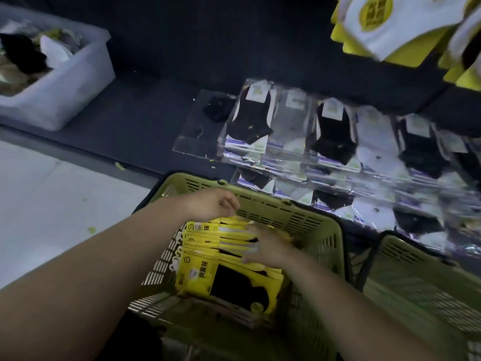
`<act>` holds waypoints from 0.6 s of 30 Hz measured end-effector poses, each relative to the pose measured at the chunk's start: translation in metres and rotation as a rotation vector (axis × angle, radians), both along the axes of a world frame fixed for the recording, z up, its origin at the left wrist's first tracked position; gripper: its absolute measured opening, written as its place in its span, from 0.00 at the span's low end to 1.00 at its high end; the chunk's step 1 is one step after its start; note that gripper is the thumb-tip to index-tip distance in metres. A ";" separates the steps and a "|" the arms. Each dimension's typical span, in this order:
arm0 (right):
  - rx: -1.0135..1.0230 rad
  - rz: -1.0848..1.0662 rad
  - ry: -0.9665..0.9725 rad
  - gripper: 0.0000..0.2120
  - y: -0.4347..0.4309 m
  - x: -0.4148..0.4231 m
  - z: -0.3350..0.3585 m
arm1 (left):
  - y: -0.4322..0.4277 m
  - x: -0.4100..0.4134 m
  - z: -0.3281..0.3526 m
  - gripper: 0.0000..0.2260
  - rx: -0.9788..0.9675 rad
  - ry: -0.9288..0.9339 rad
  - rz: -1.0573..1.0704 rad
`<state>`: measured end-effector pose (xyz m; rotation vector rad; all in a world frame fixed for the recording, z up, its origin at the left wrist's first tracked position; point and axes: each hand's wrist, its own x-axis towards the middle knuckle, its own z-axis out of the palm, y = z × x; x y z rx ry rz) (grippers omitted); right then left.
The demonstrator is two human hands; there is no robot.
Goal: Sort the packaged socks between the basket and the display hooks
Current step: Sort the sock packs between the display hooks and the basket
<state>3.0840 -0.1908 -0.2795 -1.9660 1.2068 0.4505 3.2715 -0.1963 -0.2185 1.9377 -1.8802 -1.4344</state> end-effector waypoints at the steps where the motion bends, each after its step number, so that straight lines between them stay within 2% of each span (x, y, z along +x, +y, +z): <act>1: 0.002 0.071 0.059 0.48 0.009 0.002 -0.011 | 0.002 -0.001 -0.008 0.10 0.008 -0.002 -0.004; 3: 0.004 0.149 0.133 0.56 0.026 0.006 -0.034 | 0.006 0.000 -0.025 0.10 0.021 -0.012 -0.015; 5: -0.060 0.194 0.196 0.58 0.041 0.010 -0.053 | 0.010 0.006 -0.040 0.10 0.036 -0.023 -0.030; 8: -0.188 0.202 0.260 0.55 0.048 0.015 -0.069 | 0.021 0.019 -0.055 0.10 0.053 -0.003 -0.003; 14: -0.447 0.151 0.122 0.43 0.059 0.019 -0.069 | 0.050 0.033 -0.068 0.12 0.089 0.036 0.044; 16: -0.438 0.204 0.104 0.38 0.067 0.021 -0.068 | 0.059 0.033 -0.068 0.12 0.093 0.071 0.101; 18: -0.346 0.213 0.138 0.38 0.074 0.025 -0.067 | 0.066 0.033 -0.067 0.12 0.060 0.094 0.179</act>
